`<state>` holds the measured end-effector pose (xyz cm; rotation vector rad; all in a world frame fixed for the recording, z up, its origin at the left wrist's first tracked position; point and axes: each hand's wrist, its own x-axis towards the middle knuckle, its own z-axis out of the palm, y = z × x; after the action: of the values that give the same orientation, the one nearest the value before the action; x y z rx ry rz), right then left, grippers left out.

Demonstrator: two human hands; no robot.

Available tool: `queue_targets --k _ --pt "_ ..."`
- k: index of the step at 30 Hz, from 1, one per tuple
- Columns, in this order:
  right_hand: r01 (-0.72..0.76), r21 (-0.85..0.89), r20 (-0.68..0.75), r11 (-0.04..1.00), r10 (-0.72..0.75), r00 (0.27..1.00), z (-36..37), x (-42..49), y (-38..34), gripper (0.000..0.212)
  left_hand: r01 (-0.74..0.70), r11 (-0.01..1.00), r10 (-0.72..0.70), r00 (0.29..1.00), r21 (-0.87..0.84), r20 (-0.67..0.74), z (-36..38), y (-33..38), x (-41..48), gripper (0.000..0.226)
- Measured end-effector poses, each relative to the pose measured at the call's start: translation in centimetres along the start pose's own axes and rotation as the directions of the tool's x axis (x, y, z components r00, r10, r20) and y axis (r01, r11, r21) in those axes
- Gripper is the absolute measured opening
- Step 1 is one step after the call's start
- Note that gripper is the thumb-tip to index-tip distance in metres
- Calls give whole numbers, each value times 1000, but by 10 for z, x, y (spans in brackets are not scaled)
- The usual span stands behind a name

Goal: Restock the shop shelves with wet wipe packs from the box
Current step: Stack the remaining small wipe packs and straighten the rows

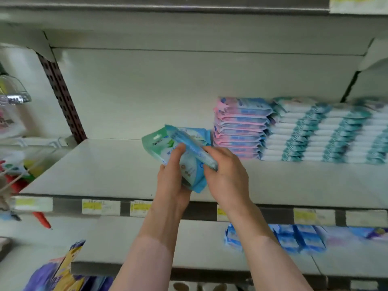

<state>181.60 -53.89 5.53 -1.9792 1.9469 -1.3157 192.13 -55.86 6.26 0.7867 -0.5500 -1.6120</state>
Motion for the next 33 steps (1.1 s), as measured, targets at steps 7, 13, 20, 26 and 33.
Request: queue_targets --k 7,13,20,26,33 --pt "326 59 48 943 -329 943 15 31 -3 32 11 992 -21 997 -125 -78 -5 2 40 52" --pt "-122 349 168 929 67 984 2 82 10 17 56 992 -59 998 -109 -26 -11 18 57 35" --pt "-468 416 557 780 188 809 16 107 12 6 48 999 -49 997 16 56 -21 35 81 33" --pt "-564 451 606 692 227 763 31 114 10 8 82 997 -81 994 -12 73 -35 43 96 33" --pt "-633 424 641 648 280 715 48 131 -3 18 170 975 -181 981 143 64 -39 59 109 27"
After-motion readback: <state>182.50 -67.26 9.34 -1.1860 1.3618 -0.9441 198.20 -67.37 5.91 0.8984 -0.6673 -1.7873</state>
